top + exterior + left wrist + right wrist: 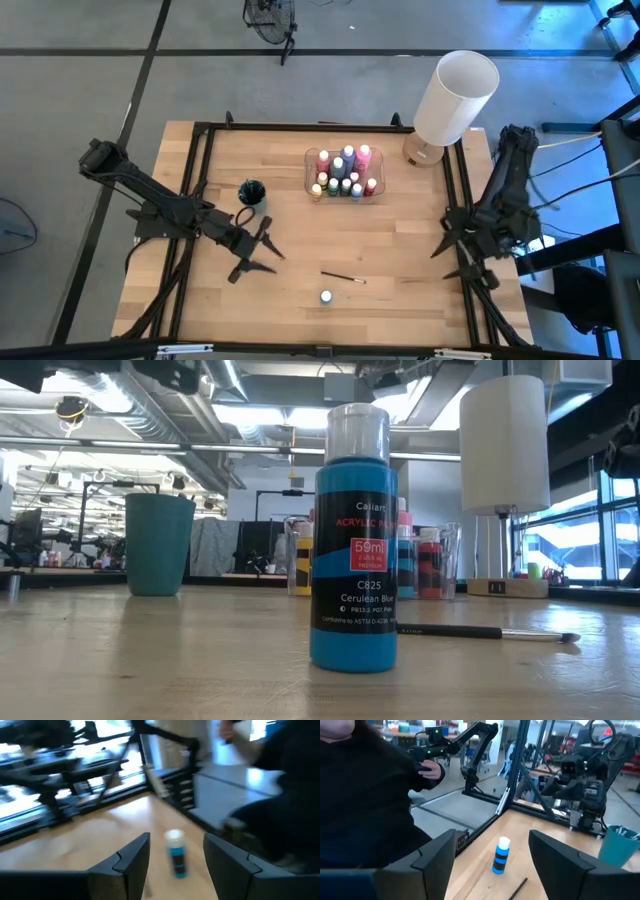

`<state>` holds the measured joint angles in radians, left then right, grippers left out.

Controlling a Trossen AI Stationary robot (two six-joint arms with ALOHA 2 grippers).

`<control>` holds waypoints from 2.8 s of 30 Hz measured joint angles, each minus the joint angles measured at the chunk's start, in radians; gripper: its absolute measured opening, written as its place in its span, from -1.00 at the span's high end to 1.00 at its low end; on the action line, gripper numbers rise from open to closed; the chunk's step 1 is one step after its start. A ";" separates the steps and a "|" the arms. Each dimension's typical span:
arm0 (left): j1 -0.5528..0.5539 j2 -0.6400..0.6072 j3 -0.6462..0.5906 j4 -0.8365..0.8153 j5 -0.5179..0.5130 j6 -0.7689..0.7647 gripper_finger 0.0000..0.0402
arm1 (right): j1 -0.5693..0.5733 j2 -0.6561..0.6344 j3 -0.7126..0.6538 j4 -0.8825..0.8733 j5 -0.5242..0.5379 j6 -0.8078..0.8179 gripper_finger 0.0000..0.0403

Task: Pick & Place Paint Supplies
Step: Put the blue paint bottle into the transparent bin

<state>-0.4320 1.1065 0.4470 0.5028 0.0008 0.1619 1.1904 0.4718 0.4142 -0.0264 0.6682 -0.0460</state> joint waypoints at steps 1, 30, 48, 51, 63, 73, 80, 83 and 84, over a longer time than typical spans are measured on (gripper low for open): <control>0.000 0.000 0.000 0.000 0.038 -0.001 0.10 | 0.000 -0.001 -0.050 0.071 0.000 -0.013 -0.25; 0.189 0.005 0.083 -0.111 -0.256 -0.400 0.10 | 0.000 0.045 -0.169 0.201 -0.096 -0.130 -0.25; 0.173 0.232 0.335 -0.182 -0.054 -0.302 0.10 | 0.000 0.046 -0.169 0.153 -0.096 -0.092 -0.25; 0.142 0.272 0.449 -0.412 -0.043 -0.245 0.10 | 0.000 0.046 -0.169 0.137 -0.096 -0.092 -0.25; 0.045 0.404 0.500 -0.503 -0.051 0.044 0.10 | -0.001 0.046 -0.186 0.136 -0.096 -0.040 -0.25; 0.023 0.445 0.500 -0.468 -0.051 -0.026 0.10 | 0.000 0.046 -0.186 0.142 -0.095 -0.040 -0.25; 0.025 0.442 0.500 -0.398 -0.051 0.033 0.10 | -0.001 0.046 -0.186 0.141 -0.093 -0.040 -0.25; 0.028 0.442 0.500 -0.396 -0.051 0.035 0.10 | -0.001 0.046 -0.186 0.139 -0.093 -0.044 -0.25; 0.028 0.442 0.500 -0.396 -0.051 0.036 0.10 | -0.001 0.046 -0.186 0.139 -0.093 -0.044 -0.25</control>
<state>-0.4038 1.5482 0.9474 0.1070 -0.0505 0.1978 1.1896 0.5179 0.2283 0.1121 0.5751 -0.0902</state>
